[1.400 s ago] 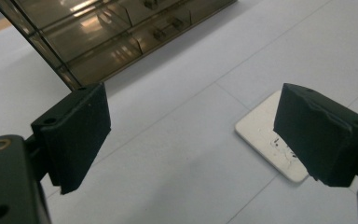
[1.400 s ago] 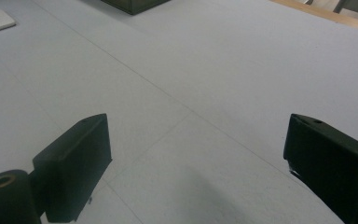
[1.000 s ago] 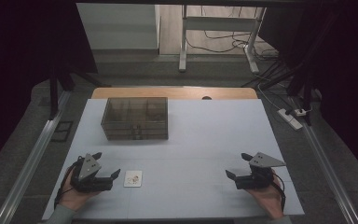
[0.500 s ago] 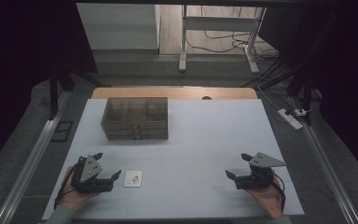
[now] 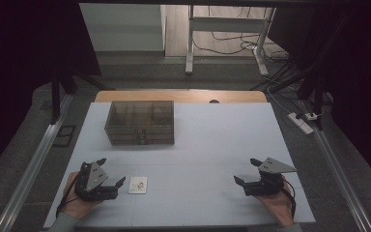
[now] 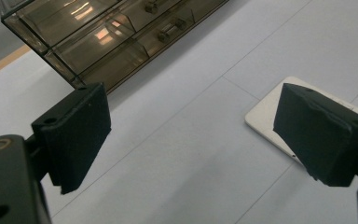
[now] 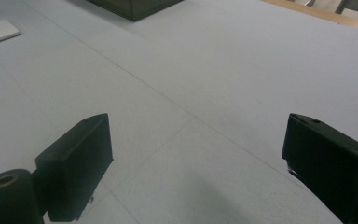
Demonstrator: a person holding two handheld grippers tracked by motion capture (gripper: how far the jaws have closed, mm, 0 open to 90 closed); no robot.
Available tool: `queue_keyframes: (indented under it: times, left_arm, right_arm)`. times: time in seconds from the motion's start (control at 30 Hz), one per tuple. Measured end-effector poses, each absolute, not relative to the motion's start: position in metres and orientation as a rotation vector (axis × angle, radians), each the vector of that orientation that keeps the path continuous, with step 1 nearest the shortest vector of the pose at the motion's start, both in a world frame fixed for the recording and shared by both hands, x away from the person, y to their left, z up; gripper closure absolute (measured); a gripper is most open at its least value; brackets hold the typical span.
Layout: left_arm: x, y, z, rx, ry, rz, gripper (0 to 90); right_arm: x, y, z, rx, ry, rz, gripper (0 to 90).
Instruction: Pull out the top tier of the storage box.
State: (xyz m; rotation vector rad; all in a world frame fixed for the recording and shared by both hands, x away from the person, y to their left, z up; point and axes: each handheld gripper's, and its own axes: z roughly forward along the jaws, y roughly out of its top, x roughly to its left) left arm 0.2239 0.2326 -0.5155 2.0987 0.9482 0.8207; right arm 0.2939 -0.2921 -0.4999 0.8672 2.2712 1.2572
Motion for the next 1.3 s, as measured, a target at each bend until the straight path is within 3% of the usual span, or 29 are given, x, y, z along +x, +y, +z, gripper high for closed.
queue_keyframes:
  times: [1.3]
  left_arm:
    - [0.2251, 0.2304, -0.5213, 2.141, 0.835, 1.038, 11.8]
  right_arm:
    - [0.2947, -0.2887, -0.5035, 0.863, 2.295, 1.233, 7.9]
